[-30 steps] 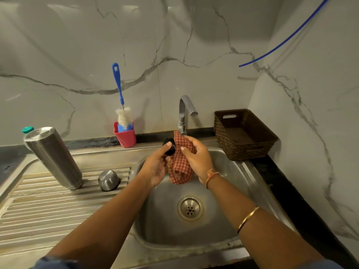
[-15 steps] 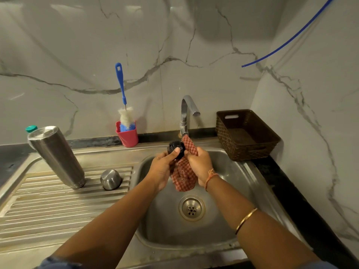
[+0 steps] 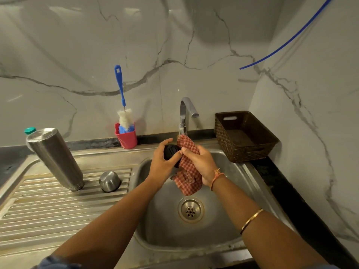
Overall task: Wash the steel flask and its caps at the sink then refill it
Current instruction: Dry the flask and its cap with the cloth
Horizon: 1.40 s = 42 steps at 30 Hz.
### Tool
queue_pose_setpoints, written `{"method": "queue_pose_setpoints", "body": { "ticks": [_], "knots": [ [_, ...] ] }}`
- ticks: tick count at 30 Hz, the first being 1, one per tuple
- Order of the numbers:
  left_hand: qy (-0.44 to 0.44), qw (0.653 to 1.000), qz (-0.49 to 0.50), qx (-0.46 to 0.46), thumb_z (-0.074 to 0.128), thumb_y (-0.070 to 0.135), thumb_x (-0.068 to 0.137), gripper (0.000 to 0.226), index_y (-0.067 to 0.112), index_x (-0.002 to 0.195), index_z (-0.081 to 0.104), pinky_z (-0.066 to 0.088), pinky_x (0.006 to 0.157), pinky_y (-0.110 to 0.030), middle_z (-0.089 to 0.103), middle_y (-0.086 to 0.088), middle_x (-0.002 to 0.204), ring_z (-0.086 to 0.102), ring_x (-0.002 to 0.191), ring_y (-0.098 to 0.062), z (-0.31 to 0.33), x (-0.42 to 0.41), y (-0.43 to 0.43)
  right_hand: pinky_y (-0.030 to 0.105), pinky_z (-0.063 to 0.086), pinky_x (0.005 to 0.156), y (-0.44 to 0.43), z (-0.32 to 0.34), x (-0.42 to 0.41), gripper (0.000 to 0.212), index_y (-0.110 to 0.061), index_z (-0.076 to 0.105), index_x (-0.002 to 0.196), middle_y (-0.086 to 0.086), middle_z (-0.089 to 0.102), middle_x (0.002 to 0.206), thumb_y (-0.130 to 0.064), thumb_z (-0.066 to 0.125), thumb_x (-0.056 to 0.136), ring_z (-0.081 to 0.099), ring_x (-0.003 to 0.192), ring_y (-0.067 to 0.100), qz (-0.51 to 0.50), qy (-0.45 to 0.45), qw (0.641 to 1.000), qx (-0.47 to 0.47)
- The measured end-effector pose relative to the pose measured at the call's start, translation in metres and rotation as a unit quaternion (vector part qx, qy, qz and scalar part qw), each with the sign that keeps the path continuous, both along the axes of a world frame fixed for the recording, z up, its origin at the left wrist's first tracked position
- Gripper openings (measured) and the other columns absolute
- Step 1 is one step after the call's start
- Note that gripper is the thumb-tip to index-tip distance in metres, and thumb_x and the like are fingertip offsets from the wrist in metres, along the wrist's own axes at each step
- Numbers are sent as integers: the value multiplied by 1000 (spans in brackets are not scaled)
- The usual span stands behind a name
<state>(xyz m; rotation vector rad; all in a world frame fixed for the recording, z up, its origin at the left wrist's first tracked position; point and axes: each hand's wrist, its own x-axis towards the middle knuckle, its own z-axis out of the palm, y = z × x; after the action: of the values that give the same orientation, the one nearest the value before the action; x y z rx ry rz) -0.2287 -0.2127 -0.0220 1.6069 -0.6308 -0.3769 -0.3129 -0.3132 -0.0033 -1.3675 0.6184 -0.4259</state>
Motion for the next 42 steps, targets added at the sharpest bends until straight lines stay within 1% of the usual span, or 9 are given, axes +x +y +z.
{"method": "queue_pose_setpoints", "body": {
  "ticks": [6, 9, 11, 15, 18, 21, 30, 35, 42],
  "knots": [
    [125, 976, -178, 3, 74, 16, 68, 84, 34, 137, 29, 49, 97, -38, 44, -2, 133, 49, 122, -21, 1, -2, 3, 36, 53, 84, -13, 4, 1, 31, -16, 57, 118, 7, 66, 108, -22, 64, 88, 63, 96, 20, 3, 19, 1000, -7],
    [57, 984, -170, 11, 67, -2, 81, 74, 23, 141, 33, 47, 101, -39, 52, 0, 132, 52, 121, -16, 1, -2, 4, 27, 51, 76, -17, 7, 1, 31, -16, 56, 119, 7, 64, 113, -20, 63, 89, 62, 95, 16, -10, 11, 1000, -26],
    [-5, 993, -112, 26, 75, 6, 76, 65, 23, 133, 47, 46, 102, -43, 59, 0, 126, 56, 116, -15, 0, 3, 4, 29, 46, 91, -21, 8, 2, 45, -22, 44, 135, 0, 52, 125, -17, 57, 92, 53, 110, 14, -7, 15, 991, -136],
    [-103, 993, -25, 54, 85, 25, 65, 60, 25, 119, 59, 52, 94, -40, 64, 5, 116, 60, 108, -12, -2, 6, 4, 18, 33, 101, -20, 11, -2, 57, -39, 32, 141, 5, 34, 130, -8, 47, 96, 42, 114, 12, 46, 38, 923, -379],
    [-118, 991, 11, 57, 83, 28, 67, 58, 26, 119, 58, 55, 89, -39, 65, 8, 111, 63, 101, -12, -5, 7, 4, 18, 34, 93, -15, 15, -7, 40, -32, 50, 132, 2, 32, 137, -26, 55, 93, 43, 121, 17, 73, 67, 901, -423],
    [-152, 985, 23, 79, 81, 24, 70, 51, 31, 115, 57, 55, 85, -42, 66, 11, 105, 63, 97, -11, -7, 9, 5, 25, 40, 93, -10, 16, -9, 61, -29, 44, 137, -1, 32, 136, -52, 61, 83, 45, 117, 14, 81, 124, 855, -497],
    [-223, 969, -11, 107, 80, 25, 73, 51, 27, 119, 59, 52, 87, -30, 67, 10, 106, 62, 98, -7, -3, 3, 9, 31, 50, 79, -14, 35, -5, 55, -20, 58, 120, -1, 50, 116, -56, 61, 79, 55, 96, 15, 119, 183, 755, -618],
    [-224, 967, -42, 117, 83, 29, 68, 53, 26, 116, 61, 50, 88, -31, 66, 10, 107, 60, 101, -9, -1, 4, 12, 34, 49, 81, -26, 37, -5, 45, -17, 67, 111, 0, 54, 106, -48, 64, 79, 54, 92, 16, 178, 180, 783, -568],
    [-177, 976, -65, 111, 85, 24, 66, 55, 29, 114, 58, 41, 83, -6, 61, 17, 104, 57, 100, 0, -2, 0, 13, 30, 50, 86, -40, 30, -6, 27, -13, 71, 103, -2, 61, 99, -28, 67, 81, 58, 93, 14, 178, 128, 848, -483]
  ]
}}
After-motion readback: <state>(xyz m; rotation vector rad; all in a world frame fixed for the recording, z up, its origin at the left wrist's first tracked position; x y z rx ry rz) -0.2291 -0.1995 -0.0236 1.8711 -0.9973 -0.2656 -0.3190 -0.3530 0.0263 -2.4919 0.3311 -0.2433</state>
